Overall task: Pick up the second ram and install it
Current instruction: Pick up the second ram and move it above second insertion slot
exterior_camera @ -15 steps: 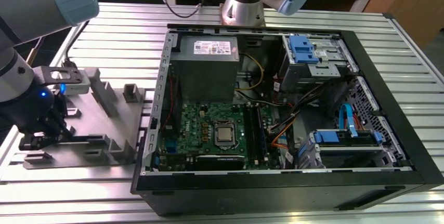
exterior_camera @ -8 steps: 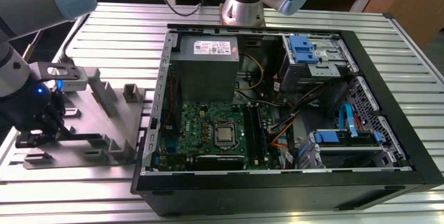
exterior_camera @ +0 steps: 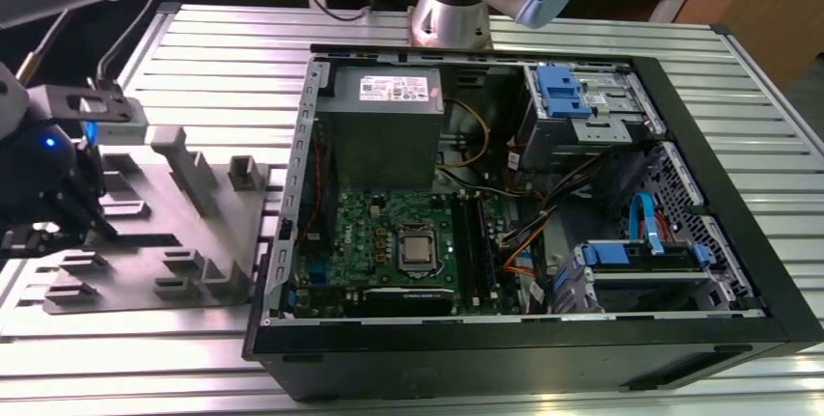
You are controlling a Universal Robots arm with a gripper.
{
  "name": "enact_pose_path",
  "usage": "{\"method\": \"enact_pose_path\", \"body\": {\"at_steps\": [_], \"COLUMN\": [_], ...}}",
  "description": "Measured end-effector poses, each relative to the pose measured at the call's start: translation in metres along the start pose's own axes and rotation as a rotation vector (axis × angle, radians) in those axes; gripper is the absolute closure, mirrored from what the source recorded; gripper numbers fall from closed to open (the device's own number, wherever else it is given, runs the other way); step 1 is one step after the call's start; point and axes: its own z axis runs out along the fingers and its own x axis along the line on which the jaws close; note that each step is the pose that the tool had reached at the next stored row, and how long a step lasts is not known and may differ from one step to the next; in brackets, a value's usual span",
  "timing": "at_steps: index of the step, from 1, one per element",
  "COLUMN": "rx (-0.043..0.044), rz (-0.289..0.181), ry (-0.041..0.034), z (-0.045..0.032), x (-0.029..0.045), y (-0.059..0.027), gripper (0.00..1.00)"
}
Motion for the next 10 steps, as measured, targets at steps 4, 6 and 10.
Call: {"method": "enact_pose_path", "body": {"at_steps": [4, 6, 10], "rx": [0.0001, 0.0001, 0.0001], "rz": [0.000, 0.000, 0.000], "ry": [0.0000, 0.0000, -0.0001], "z": [-0.0179, -0.0272, -0.0451], "x": [-0.0007, -0.0010, -0.0017], "y": [0.0004, 0.0006, 0.0011], "gripper": [0.92, 0.92, 0.92]}}
